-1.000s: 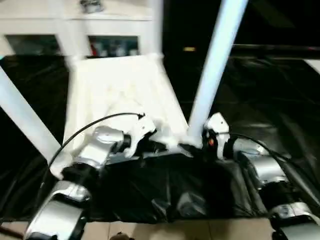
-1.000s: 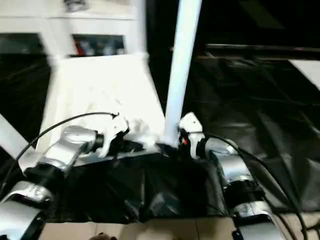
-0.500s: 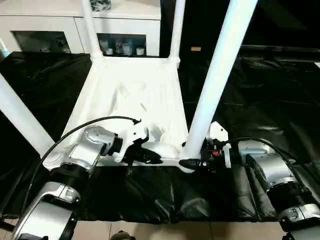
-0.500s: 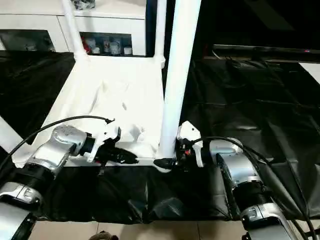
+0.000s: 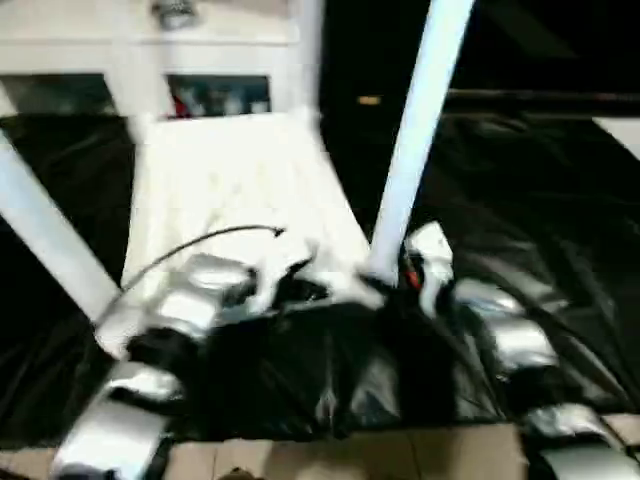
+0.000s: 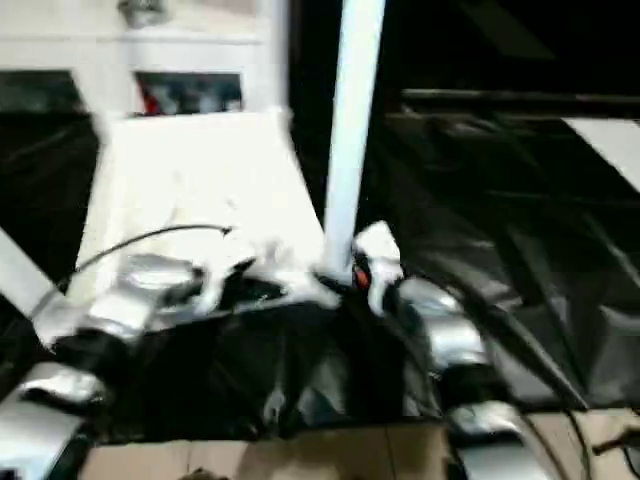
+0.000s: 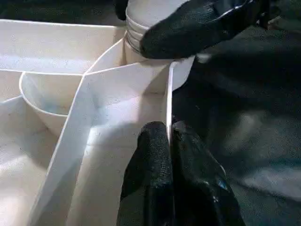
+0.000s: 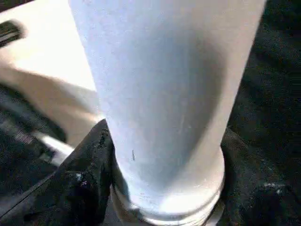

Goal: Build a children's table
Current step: Rotate leg to tighten

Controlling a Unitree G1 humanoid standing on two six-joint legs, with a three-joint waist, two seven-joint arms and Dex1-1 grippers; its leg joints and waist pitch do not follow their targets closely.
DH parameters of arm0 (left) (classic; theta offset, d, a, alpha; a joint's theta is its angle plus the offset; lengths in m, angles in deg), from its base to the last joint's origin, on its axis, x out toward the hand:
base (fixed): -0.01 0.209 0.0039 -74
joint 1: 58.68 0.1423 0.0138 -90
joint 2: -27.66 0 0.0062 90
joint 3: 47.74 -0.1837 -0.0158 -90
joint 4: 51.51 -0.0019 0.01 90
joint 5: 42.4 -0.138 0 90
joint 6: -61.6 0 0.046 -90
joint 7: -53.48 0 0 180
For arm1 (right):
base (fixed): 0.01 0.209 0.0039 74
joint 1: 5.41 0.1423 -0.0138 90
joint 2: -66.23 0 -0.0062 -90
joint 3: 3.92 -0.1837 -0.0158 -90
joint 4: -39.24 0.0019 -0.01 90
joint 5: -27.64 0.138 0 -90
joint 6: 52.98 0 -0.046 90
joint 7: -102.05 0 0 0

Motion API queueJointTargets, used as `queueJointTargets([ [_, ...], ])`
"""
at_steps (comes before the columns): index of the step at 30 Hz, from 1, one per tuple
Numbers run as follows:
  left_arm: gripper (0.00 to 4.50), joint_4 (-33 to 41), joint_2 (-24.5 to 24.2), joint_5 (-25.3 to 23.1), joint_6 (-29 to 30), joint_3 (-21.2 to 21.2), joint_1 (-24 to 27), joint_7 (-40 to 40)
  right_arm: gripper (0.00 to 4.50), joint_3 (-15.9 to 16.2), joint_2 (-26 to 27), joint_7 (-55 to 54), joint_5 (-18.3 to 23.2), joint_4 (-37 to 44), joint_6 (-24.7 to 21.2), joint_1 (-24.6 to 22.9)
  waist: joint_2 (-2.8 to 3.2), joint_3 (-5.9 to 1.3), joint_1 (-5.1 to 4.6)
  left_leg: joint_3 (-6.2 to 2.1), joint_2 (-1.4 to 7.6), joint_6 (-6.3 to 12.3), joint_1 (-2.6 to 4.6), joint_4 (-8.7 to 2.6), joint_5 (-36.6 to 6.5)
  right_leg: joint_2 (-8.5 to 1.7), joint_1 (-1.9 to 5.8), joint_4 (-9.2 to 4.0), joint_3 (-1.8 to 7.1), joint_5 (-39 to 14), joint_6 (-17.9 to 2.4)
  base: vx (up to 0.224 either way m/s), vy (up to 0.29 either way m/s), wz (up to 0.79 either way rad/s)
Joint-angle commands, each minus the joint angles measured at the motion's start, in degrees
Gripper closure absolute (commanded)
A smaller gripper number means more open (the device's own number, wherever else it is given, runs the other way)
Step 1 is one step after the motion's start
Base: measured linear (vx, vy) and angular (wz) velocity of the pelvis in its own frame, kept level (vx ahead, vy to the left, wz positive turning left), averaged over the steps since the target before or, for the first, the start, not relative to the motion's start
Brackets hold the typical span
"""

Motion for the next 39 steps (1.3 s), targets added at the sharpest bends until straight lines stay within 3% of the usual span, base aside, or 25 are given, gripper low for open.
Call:
queueJointTargets([
  [1,4.50,1.01,5.22,1.53,0.11,-0.25,-1.82,-4.95,1.78,3.94,4.90,-1.71,-1.75,-0.19,-0.86,0.05,-0.51,-2.96,0.04,-1.54,2.08,0.29,0.70,-4.15,-17.38,-4.40,1.84,-6.02,2.55,-28.69,-7.22,0.000,0.000,0.00],
  [3,4.50,1.09,6.35,1.24,0.27,0.19,-1.78,-7.51,1.78,4.65,6.28,-1.84,-2.44,0.11,-0.12,-0.47,-0.65,-3.07,0.06,-1.50,2.13,0.77,0.62,-4.18,-16.77,-4.26,1.89,-5.83,2.53,-27.00,-7.37,0.000,0.000,0.00],
  [5,4.50,1.40,7.11,1.49,0.24,0.42,-1.51,-7.85,1.08,5.30,7.13,-1.36,-2.60,0.13,0.39,-0.88,-0.54,-3.13,0.12,-1.43,2.14,1.22,0.59,-4.14,-16.53,-4.22,1.88,-5.70,2.63,-25.45,-7.80,0.000,0.000,0.00],
  [6,4.50,1.69,7.30,1.66,0.10,0.31,-1.29,-7.25,1.08,5.37,7.46,-0.70,-2.15,0.18,0.39,-1.00,-0.79,-3.19,0.10,-1.39,2.17,1.54,0.38,-4.16,-15.94,-4.21,2.05,-5.51,2.66,-23.90,-8.23,0.000,0.000,0.00],
  [11,4.50,3.02,5.80,2.31,-1.26,-0.68,-0.37,-2.54,0.58,5.89,5.73,0.74,-2.45,0.85,2.81,-0.69,-0.54,-3.27,0.14,-1.27,2.14,1.97,0.31,-4.11,-14.97,-4.20,2.18,-5.18,2.73,-20.89,-9.34,0.000,0.000,0.00],
  [17,4.50,4.80,2.16,3.66,-2.22,-2.01,0.58,6.87,0.58,6.27,0.24,11.01,-1.18,3.20,3.19,-1.20,-0.50,-3.38,0.17,-1.10,2.23,2.87,0.26,-3.93,-13.50,-4.15,2.32,-4.80,2.82,-17.44,-10.55,0.000,0.000,0.00],
  [20,4.50,5.32,0.84,4.42,-2.86,-2.37,0.92,10.45,0.58,6.73,-1.96,15.50,-0.47,4.16,3.42,-1.61,-0.52,-3.54,0.88,-0.85,2.37,4.42,-0.05,-3.67,-10.76,-3.98,2.66,-4.11,2.75,-12.68,-11.88,0.000,0.000,0.00],
  [22,4.50,4.89,-0.37,4.21,-3.77,-2.47,0.88,12.54,0.58,7.40,-4.39,21.23,0.45,5.52,3.58,-2.33,-0.51,-3.66,1.27,-0.76,2.55,4.46,0.41,-3.59,-10.35,-3.99,2.42,-4.05,2.70,-11.50,-12.49,0.000,0.000,0.00],
  [24,4.50,4.12,-1.64,3.90,-4.56,-2.59,0.75,14.54,0.58,8.22,-6.92,27.27,1.58,7.09,2.57,-2.97,-0.48,-3.74,1.73,-0.70,2.63,5.05,0.19,-3.43,-9.31,-3.86,2.64,-3.55,2.63,-9.07,-13.21,0.000,0.000,0.00],
  [29,4.50,4.31,-3.05,4.40,-4.18,-2.76,0.85,18.01,0.58,9.53,-9.57,33.52,2.72,8.72,0.19,-3.27,-0.55,-3.60,2.32,-0.66,2.74,5.19,0.16,-3.39,-9.95,-4.04,2.49,-3.61,2.59,-10.08,-13.80,0.000,0.000,0.00],
  [34,4.50,4.83,-4.90,5.00,-4.06,-3.36,0.81,22.19,1.02,11.66,-12.23,38.18,1.47,8.74,-0.49,-2.92,-0.62,-3.51,2.39,-0.79,2.77,4.05,0.21,-3.53,-11.40,-4.23,2.43,-3.94,2.63,-13.86,-12.49,0.000,0.000,0.00],
  [39,4.50,4.69,-5.53,5.15,-4.15,-3.37,0.69,23.71,1.45,12.11,-12.64,39.27,1.26,8.73,-0.42,-2.88,-0.73,-3.66,2.36,-0.82,2.69,3.90,0.07,-3.41,-9.99,-4.22,2.56,-3.69,2.60,-12.57,-12.63,0.000,0.000,0.00],
])
